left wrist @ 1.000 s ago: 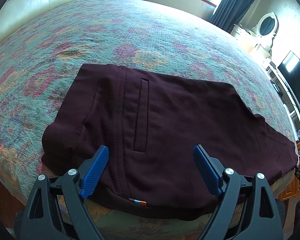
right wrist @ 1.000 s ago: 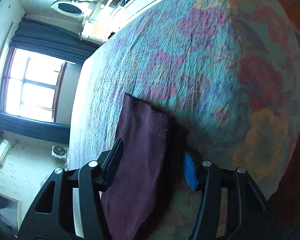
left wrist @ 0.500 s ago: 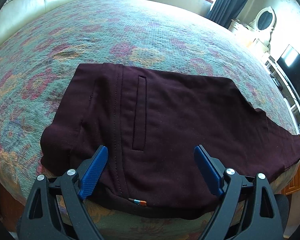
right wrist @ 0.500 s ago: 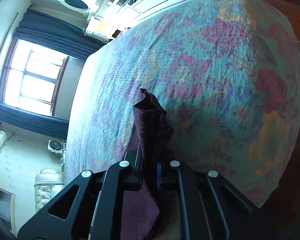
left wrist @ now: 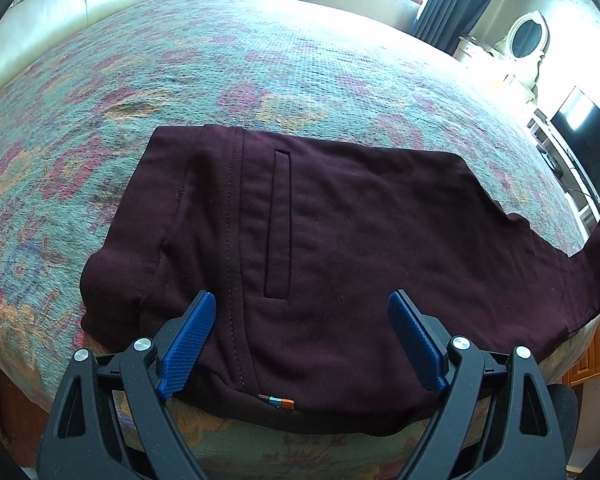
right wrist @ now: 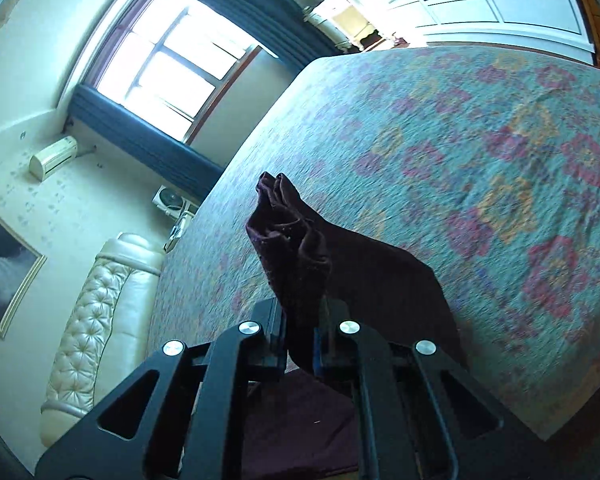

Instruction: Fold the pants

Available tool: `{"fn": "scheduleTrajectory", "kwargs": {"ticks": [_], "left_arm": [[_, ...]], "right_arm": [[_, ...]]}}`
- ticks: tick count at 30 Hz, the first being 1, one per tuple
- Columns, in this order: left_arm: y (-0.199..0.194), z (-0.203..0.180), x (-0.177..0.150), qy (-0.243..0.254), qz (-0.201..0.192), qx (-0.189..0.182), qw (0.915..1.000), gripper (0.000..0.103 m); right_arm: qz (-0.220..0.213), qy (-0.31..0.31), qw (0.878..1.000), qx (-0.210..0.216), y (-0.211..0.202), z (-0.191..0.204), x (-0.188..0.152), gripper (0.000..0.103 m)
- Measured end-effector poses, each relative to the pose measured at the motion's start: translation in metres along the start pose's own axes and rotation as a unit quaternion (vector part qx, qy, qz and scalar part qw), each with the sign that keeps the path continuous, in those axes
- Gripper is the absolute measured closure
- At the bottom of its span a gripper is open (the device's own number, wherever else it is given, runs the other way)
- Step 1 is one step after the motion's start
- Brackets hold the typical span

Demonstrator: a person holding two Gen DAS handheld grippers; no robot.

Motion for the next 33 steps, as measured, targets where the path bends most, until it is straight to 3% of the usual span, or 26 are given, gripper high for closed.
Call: {"fn": "scheduleTrajectory", "kwargs": {"ticks": [4,7,19,29,33], "left_arm": [[0.001,-0.001,0.0,0.007,0.001,0.004,1.0,0.016],[0.001,-0.001,0.0,0.009,0.001,0.004,0.9999,0.016],[0.001,-0.002,0.0,0.009,0.0,0.004,0.9999,0.016],[0.002,-0.003,0.0,0.015,-0.001,0.009,0.9999,0.016],[0.003,-0.004,0.0,0.017,-0.001,0.01,0.9998,0.016]], "right_arm": [[0.036,-0.04,0.998,0.012,0.021,0.04,-0.048,0.095],[0.067,-0.079,0.995,-0.003,0.044,0.057,-0.09,0.095],[0.17,-0.182,0.968,-0.038,0.106,0.076,-0.225,0.095],[0.194,-0.273,0.939,-0.082,0.12,0.078,-0.276,0.093],[0.2,-0.281,0.935,-0.088,0.121,0.078,-0.284,0.087]]}}
Point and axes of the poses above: each gripper's, at about its wrist camera, not at the fingertips, and y roughly the way its jaws point, z to its left, x to its top, the point moved 10 cm from there along y, roughly the way its jaws point, and after that the axes turned 6 degrees about -x, right-handed, at the moved point
